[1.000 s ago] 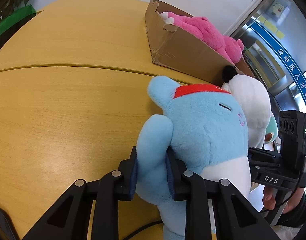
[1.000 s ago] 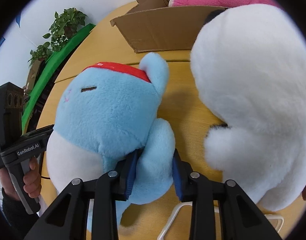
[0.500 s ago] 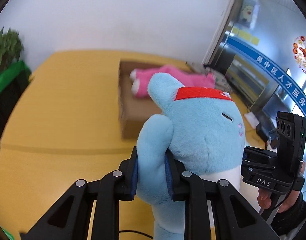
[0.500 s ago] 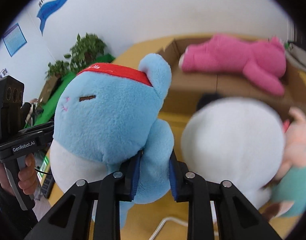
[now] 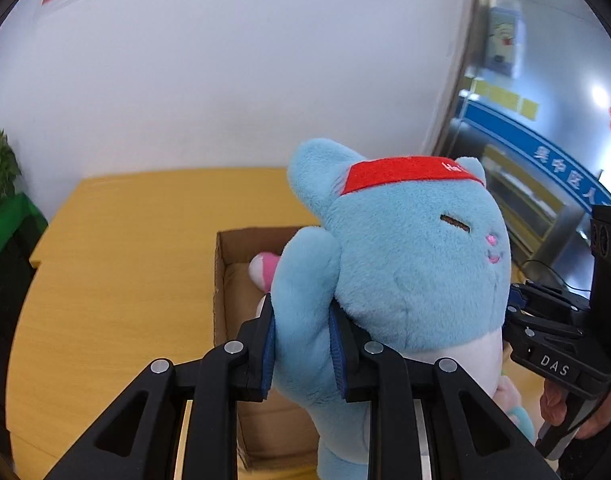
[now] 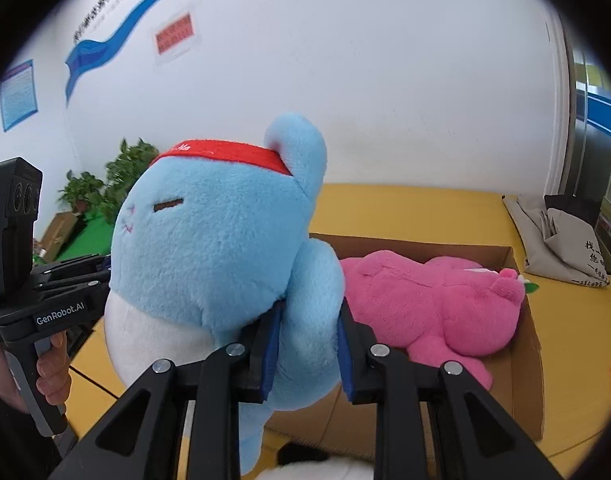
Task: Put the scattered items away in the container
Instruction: 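Lift the light blue bear with both grippers and carry it over the box, then lower the blue bear beside the pink bear and open both grippers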
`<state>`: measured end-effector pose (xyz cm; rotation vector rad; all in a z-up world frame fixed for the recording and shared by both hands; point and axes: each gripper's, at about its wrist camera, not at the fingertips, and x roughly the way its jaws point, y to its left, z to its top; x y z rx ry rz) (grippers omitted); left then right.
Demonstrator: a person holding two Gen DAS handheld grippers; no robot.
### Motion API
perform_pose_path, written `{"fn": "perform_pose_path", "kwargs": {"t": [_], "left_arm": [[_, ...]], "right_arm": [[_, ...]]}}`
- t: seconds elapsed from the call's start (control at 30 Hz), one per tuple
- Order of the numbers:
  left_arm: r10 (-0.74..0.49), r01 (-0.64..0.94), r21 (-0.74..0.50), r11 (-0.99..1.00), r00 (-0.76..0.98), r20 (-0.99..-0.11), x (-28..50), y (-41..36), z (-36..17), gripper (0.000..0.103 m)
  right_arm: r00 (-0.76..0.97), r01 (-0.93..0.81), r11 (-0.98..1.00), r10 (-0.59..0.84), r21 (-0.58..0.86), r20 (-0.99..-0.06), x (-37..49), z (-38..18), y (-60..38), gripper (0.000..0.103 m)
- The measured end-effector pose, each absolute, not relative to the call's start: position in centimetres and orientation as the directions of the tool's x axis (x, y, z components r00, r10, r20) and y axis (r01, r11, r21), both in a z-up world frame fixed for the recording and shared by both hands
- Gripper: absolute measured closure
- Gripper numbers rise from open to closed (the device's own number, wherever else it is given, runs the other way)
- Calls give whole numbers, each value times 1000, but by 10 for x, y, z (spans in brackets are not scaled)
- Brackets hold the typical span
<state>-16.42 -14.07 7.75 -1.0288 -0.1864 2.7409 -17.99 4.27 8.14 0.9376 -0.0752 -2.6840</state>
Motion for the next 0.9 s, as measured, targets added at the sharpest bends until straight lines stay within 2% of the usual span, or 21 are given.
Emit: {"fn": "perform_pose_path", "kwargs": {"t": [0.23, 0.33, 0.5, 0.57, 0.63, 0.7, 0.73, 0.77, 0.83, 0.9], "left_arm": [[136, -20, -151, -988, -568, -811, -237, -159, -36, 79], [97, -33, -94, -995, -538, -837, -244, -154, -64, 80], [66, -24, -63, -998, -537, -841, -250, -154, -62, 78], [58, -20, -56, -998, -542, -838, -248, -154, -58, 73], [40, -6, -44, -999, -553, -832, -241, -153, -49, 67], [15, 4, -21, -1000, -570, -821, -226, -151, -38, 65], [-2, 11, -5, -1000, -583, -812, -217, -148, -30, 43], [-23, 25, 10, -1000, -613, -790, -204, -144, -22, 15], [-23, 36, -2, -999, -669, -743, -178, -135, -5, 4], [-10, 38, -23, -999, -709, -705, -153, -126, 11, 3]], "right_arm": [[-529, 228, -959, -267, 168, -805, -276, -39, 18, 79], [-411, 234, -960, -240, 153, -879, -289, -82, 6, 79], [-376, 249, -962, -204, 114, -904, -291, -92, -2, 75], [-392, 249, -966, -165, 68, -905, -288, -93, -4, 70], [-421, 236, -971, -127, 26, -898, -281, -89, 0, 61], [-465, 205, -979, -87, -11, -881, -273, -78, 7, 24], [-496, 189, -982, -82, -16, -864, -265, -69, 11, 20], [-527, 174, -984, -77, -19, -846, -257, -60, 16, 20], [-587, 151, -988, -74, -19, -806, -239, -39, 25, 18], [-642, 139, -990, -63, -35, -764, -216, -19, 31, 14]]}}
